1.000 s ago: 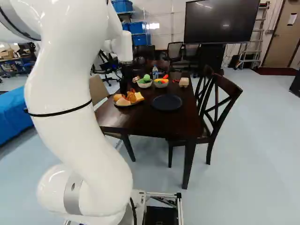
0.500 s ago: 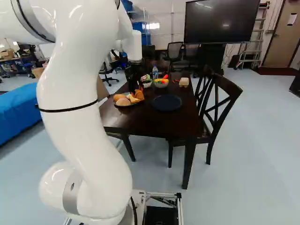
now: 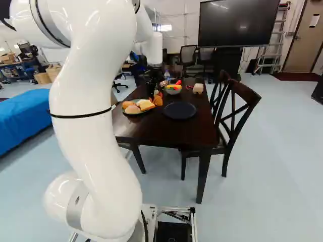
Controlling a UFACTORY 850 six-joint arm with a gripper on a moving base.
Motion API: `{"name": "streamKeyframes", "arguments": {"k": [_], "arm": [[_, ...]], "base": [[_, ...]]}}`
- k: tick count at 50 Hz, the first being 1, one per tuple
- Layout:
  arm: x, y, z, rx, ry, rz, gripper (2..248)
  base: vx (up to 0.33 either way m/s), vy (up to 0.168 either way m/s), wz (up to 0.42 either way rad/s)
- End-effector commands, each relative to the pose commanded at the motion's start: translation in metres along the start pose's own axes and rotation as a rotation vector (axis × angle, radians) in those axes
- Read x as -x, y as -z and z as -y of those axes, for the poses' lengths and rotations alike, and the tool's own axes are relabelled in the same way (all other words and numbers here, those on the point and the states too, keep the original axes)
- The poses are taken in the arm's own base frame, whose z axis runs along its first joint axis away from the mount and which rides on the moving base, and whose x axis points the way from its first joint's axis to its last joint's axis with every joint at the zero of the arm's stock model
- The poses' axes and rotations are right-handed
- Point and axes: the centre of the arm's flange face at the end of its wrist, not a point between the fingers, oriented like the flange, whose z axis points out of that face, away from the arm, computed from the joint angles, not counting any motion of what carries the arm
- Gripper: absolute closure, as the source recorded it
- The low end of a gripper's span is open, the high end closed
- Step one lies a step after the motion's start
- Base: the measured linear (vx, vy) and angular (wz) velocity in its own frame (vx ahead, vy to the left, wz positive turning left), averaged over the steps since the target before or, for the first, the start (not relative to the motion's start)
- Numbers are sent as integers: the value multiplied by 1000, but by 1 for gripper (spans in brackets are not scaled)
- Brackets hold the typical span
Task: Move the croissant to the empty plate
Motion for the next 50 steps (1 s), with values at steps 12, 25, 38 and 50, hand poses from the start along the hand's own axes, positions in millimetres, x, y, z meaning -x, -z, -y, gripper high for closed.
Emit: {"name": "streamKeyframes", "arguments": {"k": [12,25,38,50], "arm": [[17,1,-18,13,-36,2,119],[35,3,-37,27,-74,3,119],[54,4,-55,43,-110,5,119],[71,5,-72,56,-142,6,119]], "base": [[0,0,0],[0,0,0],[0,0,0],[0,0,0]]}}
